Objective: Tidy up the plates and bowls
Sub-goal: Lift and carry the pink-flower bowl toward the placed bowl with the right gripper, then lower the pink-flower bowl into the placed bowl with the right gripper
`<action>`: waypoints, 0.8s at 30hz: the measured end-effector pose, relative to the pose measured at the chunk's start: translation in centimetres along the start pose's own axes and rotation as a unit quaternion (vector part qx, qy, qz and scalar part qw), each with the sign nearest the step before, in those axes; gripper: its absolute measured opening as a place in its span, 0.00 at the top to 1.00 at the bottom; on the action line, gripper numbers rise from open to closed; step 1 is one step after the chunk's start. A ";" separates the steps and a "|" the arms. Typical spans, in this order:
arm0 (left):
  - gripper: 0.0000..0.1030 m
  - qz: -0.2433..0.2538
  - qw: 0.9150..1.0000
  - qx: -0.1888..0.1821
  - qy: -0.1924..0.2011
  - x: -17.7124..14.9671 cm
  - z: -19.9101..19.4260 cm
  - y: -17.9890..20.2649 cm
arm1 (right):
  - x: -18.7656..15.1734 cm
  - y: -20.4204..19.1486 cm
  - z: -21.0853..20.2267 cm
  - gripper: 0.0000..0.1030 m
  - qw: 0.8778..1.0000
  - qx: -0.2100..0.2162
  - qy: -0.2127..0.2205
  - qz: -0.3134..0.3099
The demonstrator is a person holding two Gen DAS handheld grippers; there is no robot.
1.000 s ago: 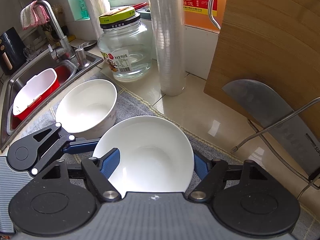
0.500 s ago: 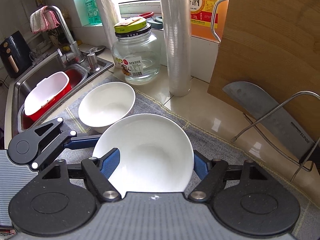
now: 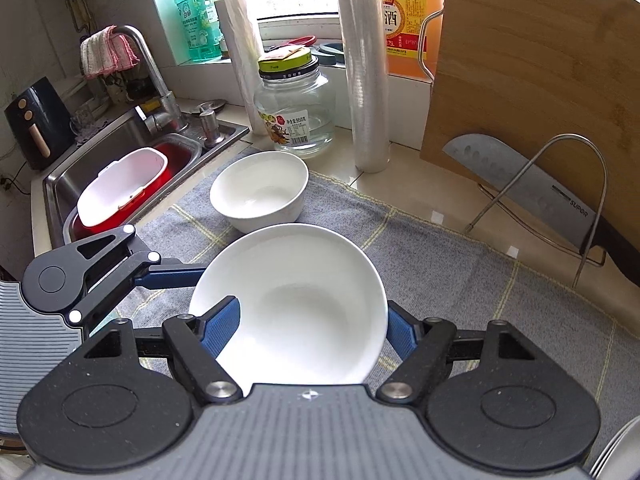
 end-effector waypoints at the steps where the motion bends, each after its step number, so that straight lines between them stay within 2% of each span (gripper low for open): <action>1: 0.14 0.002 1.000 -0.003 0.000 0.0 -0.3 0.2 | -0.2 -0.2 -0.4 0.21 1.000 -0.001 0.001 0.001; 15: 0.14 0.014 0.998 -0.063 0.000 0.7 -1.7 2.8 | -2.9 -0.6 -5.1 0.21 0.998 -0.051 0.010 0.035; 24: 0.14 0.026 0.994 -0.106 0.024 1.7 -0.4 4.8 | -3.4 1.3 -7.8 0.21 0.993 -0.100 0.023 0.051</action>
Point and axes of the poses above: each gripper's, at about its wrist camera, not at the fingertips, and z roughly the way its jaws point, y to its right, x to its top, the point moved 1 cm from there along z, roughly the way its jaws point, and after that the axes turned 15 degrees about y, right-handed, at the moved point
